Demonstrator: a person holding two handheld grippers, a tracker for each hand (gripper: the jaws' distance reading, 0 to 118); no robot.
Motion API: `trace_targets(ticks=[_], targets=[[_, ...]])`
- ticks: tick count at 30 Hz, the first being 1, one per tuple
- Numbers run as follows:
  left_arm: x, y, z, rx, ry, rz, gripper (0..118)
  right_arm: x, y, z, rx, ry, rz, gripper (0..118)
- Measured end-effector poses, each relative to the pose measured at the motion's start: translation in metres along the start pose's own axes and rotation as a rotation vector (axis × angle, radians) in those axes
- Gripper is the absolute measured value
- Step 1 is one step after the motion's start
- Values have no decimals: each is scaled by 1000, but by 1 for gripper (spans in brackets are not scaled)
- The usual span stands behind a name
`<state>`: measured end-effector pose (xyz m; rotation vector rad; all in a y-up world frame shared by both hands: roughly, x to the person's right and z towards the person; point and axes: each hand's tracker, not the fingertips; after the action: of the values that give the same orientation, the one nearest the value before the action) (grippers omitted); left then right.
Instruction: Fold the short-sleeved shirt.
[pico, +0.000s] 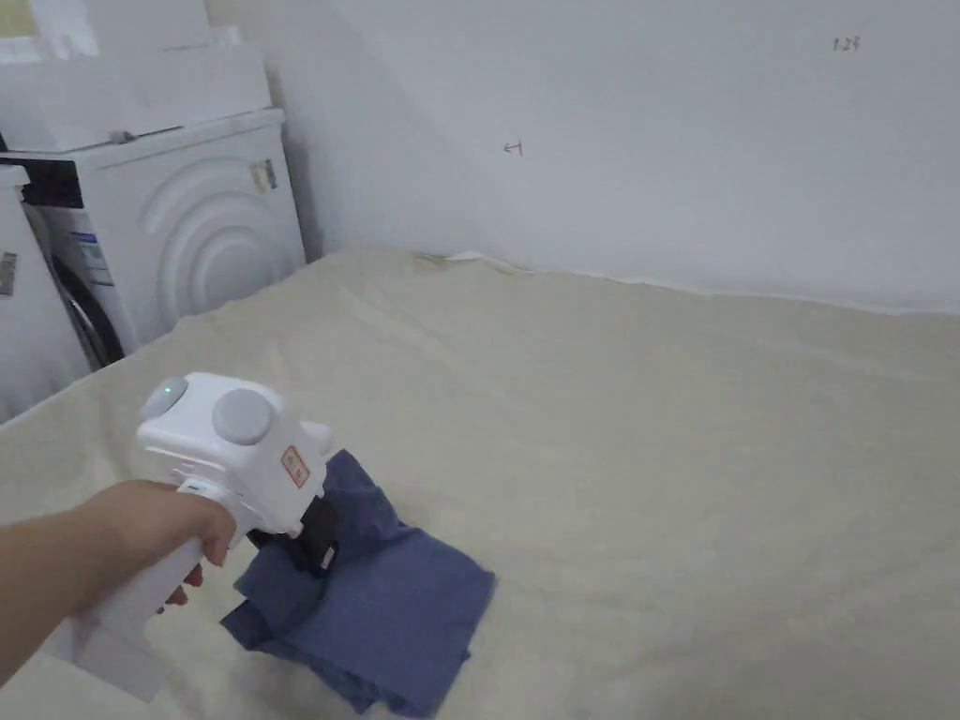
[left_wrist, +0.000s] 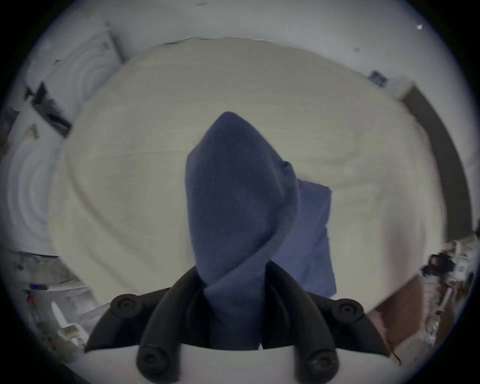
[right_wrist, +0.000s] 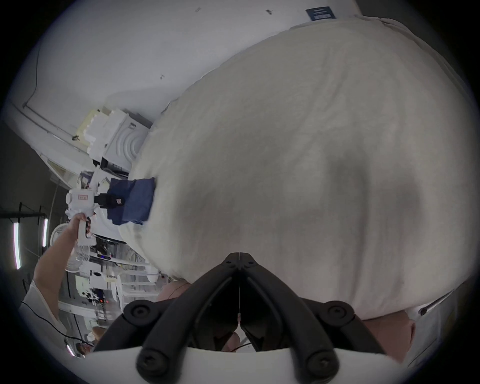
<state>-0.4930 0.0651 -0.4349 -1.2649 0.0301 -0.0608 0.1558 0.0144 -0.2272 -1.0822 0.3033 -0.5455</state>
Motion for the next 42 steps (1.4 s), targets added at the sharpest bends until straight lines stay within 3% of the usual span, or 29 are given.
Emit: trace_targets(ticks=[8, 9, 10, 12, 13, 18, 21, 23, 24, 25, 26, 29, 31, 35, 42], targets=[[-71, 4, -36, -25, 33, 124, 20, -20, 15, -38, -57, 0, 16, 0], [-71, 4, -39, -28, 35, 124, 29, -22, 15, -41, -63, -4, 23, 0], [-70, 4, -42, -27, 39, 124, 48, -25, 14, -43, -69, -11, 34, 0], [-82, 3, -41, 10, 125, 135, 101, -28, 14, -46, -76, -19, 53, 0], [-87, 1, -39, 24, 104, 153, 106, -29, 13, -46, -77, -24, 59, 0], [-98, -17, 3, 156, 199, 292, 106, -33, 4, -36, -60, -5, 43, 0], [-103, -28, 30, 255, 140, 380, 106, -29, -2, -26, -29, 1, 18, 0], [-87, -39, 46, 245, 53, 370, 102, -24, -5, -18, -15, 4, 8, 0], [-76, -43, 50, 252, 45, 344, 85, -23, -6, -14, -3, 3, 2, 0], [-60, -49, 55, 278, 42, 296, 47, -21, -7, -9, 12, 3, -3, 0], [-48, -58, 58, 323, 28, 254, 0, -12, -7, -5, 27, 4, -5, 0], [-6, -74, 57, 445, 36, 149, 0, -12, -11, 12, 99, -25, 13, 0], [16, -87, 60, 433, -123, 131, 0, -18, -12, 25, 127, -13, 24, 0], [96, -119, 88, 510, -206, 91, 0, -24, -13, 60, 221, 12, 74, 0], [210, -181, 179, 991, -215, 73, 0, -43, -24, 143, 567, -34, 203, 0]])
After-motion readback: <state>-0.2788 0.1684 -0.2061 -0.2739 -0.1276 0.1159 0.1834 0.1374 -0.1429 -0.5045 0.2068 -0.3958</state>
